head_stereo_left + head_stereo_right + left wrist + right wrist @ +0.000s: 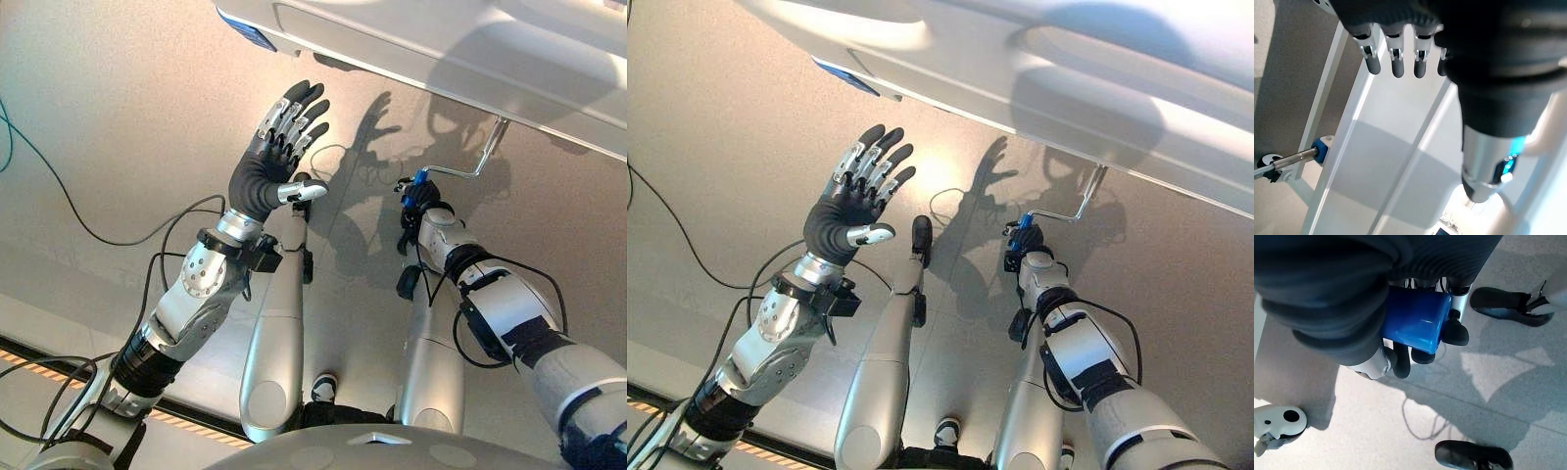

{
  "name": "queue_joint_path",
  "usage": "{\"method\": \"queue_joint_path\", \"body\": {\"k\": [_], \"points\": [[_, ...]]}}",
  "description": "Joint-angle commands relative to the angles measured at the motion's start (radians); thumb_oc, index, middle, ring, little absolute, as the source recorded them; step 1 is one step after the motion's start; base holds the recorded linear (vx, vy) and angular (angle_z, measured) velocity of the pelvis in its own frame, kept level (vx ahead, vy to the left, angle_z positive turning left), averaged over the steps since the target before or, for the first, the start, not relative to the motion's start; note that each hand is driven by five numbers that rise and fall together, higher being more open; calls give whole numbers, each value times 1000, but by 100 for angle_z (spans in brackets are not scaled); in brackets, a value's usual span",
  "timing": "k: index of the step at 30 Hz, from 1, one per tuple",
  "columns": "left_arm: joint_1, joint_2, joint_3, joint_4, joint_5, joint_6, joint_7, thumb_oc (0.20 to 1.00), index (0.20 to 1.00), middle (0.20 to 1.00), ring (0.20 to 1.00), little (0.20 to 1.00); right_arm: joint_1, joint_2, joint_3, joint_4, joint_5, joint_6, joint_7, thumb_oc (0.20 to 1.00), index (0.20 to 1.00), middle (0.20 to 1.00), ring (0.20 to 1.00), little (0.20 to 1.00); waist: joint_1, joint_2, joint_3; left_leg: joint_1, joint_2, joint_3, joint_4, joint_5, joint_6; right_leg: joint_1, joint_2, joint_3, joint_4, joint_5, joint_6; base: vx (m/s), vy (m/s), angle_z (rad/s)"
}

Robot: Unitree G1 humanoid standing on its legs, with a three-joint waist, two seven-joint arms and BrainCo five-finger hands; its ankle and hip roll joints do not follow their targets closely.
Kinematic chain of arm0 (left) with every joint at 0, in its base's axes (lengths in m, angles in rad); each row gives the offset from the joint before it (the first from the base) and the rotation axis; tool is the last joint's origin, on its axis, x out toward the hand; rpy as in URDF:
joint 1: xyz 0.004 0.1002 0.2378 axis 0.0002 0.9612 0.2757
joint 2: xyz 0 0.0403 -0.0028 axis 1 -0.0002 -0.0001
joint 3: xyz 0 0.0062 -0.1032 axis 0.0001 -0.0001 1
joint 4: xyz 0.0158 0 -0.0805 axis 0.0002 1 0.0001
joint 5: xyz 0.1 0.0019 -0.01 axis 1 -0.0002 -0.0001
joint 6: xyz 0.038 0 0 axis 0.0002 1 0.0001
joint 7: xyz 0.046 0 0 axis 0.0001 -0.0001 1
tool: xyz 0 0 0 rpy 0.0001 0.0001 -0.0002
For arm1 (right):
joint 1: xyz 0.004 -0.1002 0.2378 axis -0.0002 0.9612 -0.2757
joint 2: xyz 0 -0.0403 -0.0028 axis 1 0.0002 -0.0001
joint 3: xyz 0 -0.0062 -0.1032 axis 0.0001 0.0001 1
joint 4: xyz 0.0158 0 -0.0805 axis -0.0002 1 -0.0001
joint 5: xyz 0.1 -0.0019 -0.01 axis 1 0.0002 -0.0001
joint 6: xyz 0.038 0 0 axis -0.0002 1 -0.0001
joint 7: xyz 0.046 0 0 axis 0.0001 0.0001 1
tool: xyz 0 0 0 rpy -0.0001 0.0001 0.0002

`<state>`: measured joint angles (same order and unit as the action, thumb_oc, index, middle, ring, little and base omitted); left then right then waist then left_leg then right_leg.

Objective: Raise the hospital bed

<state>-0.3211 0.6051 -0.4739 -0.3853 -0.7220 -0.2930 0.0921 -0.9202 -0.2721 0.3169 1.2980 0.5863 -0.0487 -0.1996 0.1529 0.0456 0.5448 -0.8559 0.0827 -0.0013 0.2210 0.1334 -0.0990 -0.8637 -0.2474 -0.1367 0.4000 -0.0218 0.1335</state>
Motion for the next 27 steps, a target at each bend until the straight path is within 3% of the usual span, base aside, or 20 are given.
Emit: {"method": "queue_joint_path", "body": {"k": [1, 4, 21, 27], "points": [[6, -42, 1, -99, 16, -43, -21, 1000, 1000, 1000, 1000, 1000, 19, -150, -22, 47, -12, -6, -54, 200, 200, 200, 200, 200, -25, 67, -25, 1, 16, 18, 85, -106, -21, 21, 0, 13, -84, 61, 56, 0, 0, 0], [18, -51, 3, -104, 12, -42, -26, 1000, 1000, 1000, 1000, 1000, 74, -186, -102, 46, 78, -34, -70, 200, 200, 200, 200, 200, -38, 71, -25, 0, 21, 20, 82, -103, -23, 7, 3, 22, -75, 54, 54, 3, -31, -3], [47, -3, 32, -119, 5, -55, -32, 1000, 1000, 1000, 1000, 1000, 230, -397, -259, 126, 130, -53, -117, 200, 200, 200, 200, 200, -74, 90, -25, 6, 33, 44, 78, -103, -31, -36, 11, 52, -37, 39, 51, -1, -3, -1], [47, 4, 42, -119, 4, -56, -32, 1000, 1000, 1000, 1000, 1000, 259, -418, -276, 122, 133, -61, -123, 200, 200, 200, 200, 200, -86, 83, -25, -3, 37, 46, 93, -106, -33, -56, 17, 58, -8, 30, 46, -5, -25, -4]]}}
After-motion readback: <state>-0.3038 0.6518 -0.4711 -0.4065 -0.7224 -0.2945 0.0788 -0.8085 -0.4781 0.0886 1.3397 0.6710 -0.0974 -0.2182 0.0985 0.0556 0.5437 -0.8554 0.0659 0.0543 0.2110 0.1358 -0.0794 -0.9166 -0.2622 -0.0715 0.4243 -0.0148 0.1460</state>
